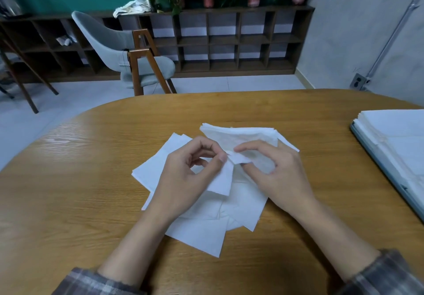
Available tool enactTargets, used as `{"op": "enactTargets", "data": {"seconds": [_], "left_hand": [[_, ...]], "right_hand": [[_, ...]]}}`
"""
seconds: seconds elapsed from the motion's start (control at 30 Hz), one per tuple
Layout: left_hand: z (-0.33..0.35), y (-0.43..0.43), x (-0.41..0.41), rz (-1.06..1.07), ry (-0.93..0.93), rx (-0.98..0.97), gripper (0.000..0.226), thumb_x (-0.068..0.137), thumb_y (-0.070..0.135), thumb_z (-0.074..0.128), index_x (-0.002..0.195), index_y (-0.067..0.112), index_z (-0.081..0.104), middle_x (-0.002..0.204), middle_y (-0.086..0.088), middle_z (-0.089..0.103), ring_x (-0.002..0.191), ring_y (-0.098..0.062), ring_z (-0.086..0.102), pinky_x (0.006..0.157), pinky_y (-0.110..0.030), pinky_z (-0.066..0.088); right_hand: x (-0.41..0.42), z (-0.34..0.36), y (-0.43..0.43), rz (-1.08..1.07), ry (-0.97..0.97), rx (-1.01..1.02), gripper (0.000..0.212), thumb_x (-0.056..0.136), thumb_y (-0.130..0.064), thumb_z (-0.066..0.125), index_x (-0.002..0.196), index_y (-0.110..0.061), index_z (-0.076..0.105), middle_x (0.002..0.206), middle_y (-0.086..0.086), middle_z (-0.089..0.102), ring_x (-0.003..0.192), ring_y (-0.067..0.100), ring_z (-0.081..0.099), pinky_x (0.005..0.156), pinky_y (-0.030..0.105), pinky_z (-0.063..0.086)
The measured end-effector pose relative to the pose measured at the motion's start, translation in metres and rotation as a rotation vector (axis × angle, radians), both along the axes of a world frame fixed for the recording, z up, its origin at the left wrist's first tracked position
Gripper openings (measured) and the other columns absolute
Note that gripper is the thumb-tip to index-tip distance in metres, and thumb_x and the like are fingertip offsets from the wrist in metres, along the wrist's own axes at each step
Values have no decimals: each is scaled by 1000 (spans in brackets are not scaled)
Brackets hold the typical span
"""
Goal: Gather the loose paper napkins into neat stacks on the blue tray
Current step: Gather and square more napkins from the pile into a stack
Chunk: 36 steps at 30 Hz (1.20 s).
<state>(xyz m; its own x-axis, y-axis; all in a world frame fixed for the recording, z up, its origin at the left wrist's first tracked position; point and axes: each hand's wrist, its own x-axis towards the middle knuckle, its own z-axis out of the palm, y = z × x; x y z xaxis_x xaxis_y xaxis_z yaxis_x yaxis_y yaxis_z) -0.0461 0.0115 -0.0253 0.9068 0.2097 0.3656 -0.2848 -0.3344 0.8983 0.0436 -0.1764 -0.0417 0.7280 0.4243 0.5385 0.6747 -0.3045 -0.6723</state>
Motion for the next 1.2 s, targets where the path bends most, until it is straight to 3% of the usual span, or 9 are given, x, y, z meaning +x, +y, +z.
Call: {"op": "enactTargets", "data": {"seconds": [0.17,0.27,0.4,0.53,0.63,0.73,0.97,1.1,1.2], "left_hand": [[7,5,-9,-17,55,326,70,67,58,89,127,35,62,132,23,64,133,-5,56,106,-23,40],[1,6,-6,-44,26,484,95,65,47,98,146,37,49,146,27,47,143,-4,43,116,-25,34],[-6,4,0,31,-67,476,77,81,25,91,146,31,51,141,16,53,136,-6,50,110,-16,37],[-7,0,1,113,-163,452,49,93,21,81,138,21,62,131,9,63,123,-9,61,101,-14,42],[-8,0,2,115,-179,398,30,98,18,74,127,19,70,120,12,71,110,-9,67,93,-15,46],[-11,1,3,131,-173,339,13,98,10,73,109,16,77,105,13,74,94,-13,71,82,-19,50],[-11,6,6,83,70,7,12,98,13,73,95,22,80,85,4,76,69,-11,56,65,-18,40],[-5,5,5,27,124,-71,14,102,13,67,99,18,81,93,-7,78,75,-15,59,66,-21,41],[1,3,2,-14,196,-187,33,108,39,52,117,20,77,100,-8,78,88,-18,73,77,-23,53]], "right_hand": [[7,11,-10,43,239,313,14,81,-10,72,88,-21,77,84,-11,77,78,7,69,65,24,50],[7,17,-12,68,410,468,38,94,12,60,73,-18,71,67,-15,69,63,-1,60,55,16,44],[13,13,-15,66,555,533,49,99,7,57,66,-24,75,72,-7,68,71,10,59,61,26,44],[13,12,-13,88,587,497,28,88,0,69,68,-18,76,76,-2,70,75,14,60,64,30,46],[11,14,-13,88,629,475,31,90,-4,70,67,-23,78,75,-5,73,73,12,64,63,27,47],[11,13,-14,95,663,393,14,80,-18,66,72,-19,79,78,-2,74,76,12,63,66,30,45],[9,20,-13,121,605,296,20,85,-7,78,99,-21,80,104,-11,78,92,2,70,72,16,51],[8,21,-12,96,652,287,10,98,-20,73,98,-24,82,101,-7,81,93,10,76,74,22,54],[7,21,-11,34,727,317,17,99,-29,71,95,-17,83,94,-1,82,84,18,78,70,26,55]]}}
